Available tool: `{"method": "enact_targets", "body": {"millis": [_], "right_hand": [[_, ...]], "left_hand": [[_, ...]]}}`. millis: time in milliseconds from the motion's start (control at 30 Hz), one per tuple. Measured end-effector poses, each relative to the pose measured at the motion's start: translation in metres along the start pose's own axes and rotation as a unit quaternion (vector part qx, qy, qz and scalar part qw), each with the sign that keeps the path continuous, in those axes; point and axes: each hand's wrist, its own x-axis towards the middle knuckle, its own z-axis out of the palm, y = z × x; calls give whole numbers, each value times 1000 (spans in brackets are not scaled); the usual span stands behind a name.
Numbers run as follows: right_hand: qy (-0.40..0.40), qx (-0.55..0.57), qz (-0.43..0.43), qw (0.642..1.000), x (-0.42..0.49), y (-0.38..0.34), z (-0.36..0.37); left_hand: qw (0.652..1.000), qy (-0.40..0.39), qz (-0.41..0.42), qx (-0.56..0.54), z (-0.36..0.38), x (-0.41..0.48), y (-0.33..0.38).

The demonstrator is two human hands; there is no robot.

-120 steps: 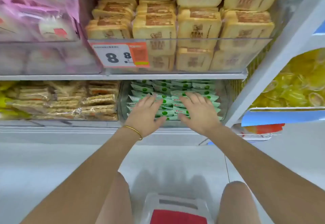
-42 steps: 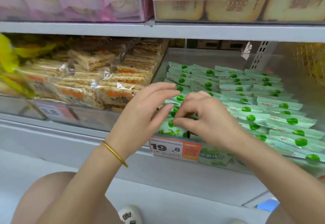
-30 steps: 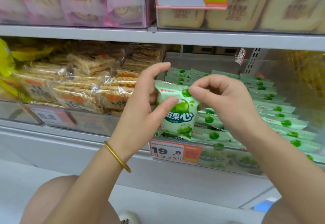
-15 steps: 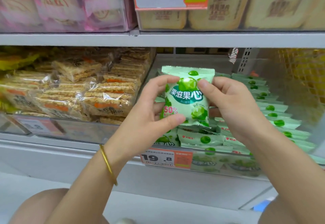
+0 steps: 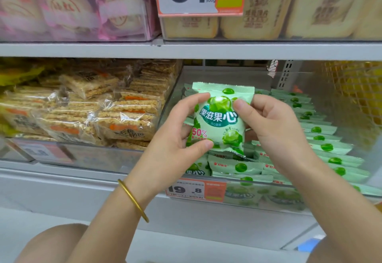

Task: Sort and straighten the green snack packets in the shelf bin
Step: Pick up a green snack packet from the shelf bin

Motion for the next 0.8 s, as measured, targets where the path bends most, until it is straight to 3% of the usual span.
{"method": "enact_targets", "body": {"millis": [133,233,500,700,800], "right_hand": [[12,-25,-28,999,-3,0,3],[-14,-9,-37,999,-6,-2,6],[-67,72,-54,994,-11,-3,11],[6,-13,-73,997,-6,1,6],[-20,37,-57,997,-7,-2,6]], "left_hand": [[964,65,40,256,0,-4,-3],[939,86,68,325,2,-6,-4],[964,105,37,240,7,-3,-3],[995,89,-5,-45,0,-2,8],[995,66,22,-68,0,-4,6]]}}
